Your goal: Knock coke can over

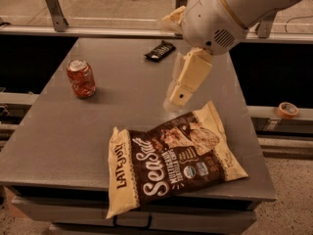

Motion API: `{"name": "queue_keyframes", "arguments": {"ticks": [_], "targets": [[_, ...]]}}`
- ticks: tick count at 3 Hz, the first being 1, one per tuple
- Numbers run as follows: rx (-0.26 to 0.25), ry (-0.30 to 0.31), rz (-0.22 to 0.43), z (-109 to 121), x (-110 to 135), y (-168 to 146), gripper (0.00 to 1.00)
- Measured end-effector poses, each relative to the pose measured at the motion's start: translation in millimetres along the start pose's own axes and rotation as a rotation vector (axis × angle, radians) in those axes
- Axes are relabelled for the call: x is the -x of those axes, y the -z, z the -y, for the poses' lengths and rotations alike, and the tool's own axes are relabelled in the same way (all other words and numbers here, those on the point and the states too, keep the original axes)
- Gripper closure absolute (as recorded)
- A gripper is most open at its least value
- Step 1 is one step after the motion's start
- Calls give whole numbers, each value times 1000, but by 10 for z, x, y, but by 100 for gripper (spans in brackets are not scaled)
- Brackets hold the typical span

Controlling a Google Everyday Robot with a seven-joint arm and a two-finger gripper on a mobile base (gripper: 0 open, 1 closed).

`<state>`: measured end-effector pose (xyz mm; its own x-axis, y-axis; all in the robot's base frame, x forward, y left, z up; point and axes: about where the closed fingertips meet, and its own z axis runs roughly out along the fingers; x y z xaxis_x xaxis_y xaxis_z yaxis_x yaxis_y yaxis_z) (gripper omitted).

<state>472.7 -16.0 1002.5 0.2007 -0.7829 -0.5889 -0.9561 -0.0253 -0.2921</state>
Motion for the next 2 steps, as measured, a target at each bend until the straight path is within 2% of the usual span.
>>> {"name": "queue_keyframes", "arguments": {"ticks": [1,2], "targets": [[-15,10,72,116,163,-242,0],[-30,25,227,404,528,-861,0]]}}
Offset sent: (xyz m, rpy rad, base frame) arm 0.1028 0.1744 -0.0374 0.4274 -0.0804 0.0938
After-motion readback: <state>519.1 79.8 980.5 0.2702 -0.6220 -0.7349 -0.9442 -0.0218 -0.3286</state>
